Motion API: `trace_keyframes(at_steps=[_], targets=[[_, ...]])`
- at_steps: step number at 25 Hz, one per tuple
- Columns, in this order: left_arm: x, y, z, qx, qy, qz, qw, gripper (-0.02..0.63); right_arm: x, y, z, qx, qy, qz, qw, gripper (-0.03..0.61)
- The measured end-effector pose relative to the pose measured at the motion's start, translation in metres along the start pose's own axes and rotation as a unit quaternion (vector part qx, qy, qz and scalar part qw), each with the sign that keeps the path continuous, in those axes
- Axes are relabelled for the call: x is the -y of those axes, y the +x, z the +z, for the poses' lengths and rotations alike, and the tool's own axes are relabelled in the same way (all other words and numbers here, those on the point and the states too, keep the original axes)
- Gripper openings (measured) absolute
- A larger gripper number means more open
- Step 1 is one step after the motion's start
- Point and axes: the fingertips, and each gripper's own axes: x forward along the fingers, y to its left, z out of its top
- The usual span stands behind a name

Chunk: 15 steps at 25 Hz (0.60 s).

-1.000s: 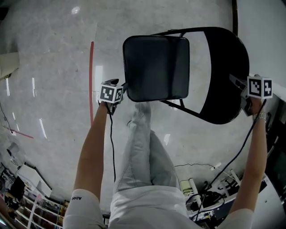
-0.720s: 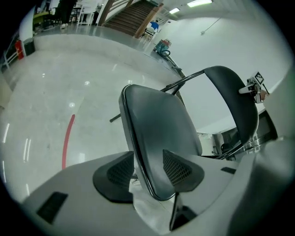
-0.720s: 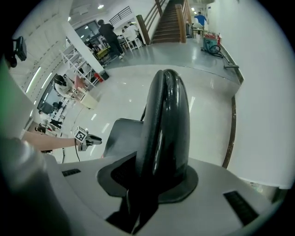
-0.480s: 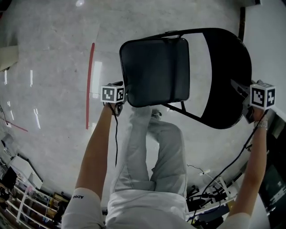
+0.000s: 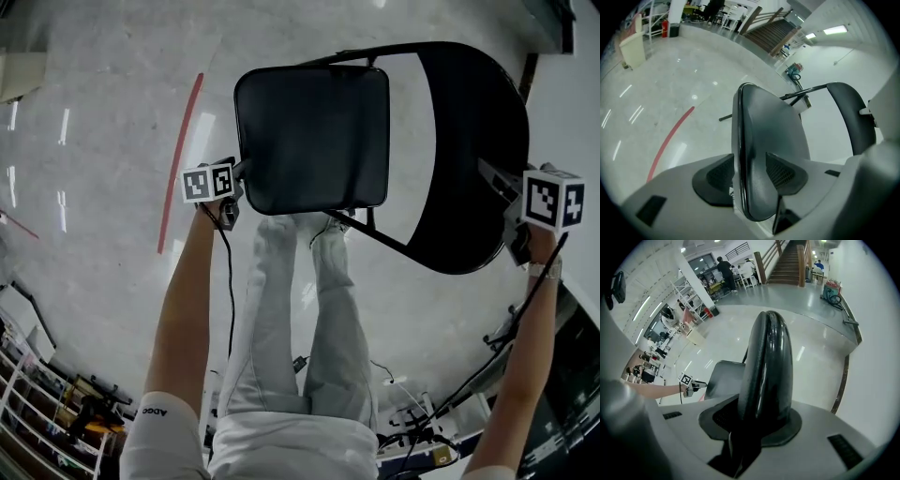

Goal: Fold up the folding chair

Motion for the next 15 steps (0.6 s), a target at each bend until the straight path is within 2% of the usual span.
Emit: trace_keyframes(at_steps=[5, 12, 15], targets=[[0.014, -0.017, -0.020, 0.038, -0.035, 0.001, 0.9987, 0.198, -0.008, -0.001, 0.004, -0.002, -0.019, 0.002, 1.000, 0.121], [-0.002, -0.012, -0.033, 0.051, -0.065, 0.018, 0.9964, 0.198, -0.023, 0.000, 0.014, -0.013, -0.038, 0.009, 0.999, 0.121], [-0.009, 0.002, -0.025, 0.061, -0.095, -0.014, 0.9935, 0.228, -0.022, -0.002, 0.021, -0.015, -0.044, 0.005, 0.999, 0.121]])
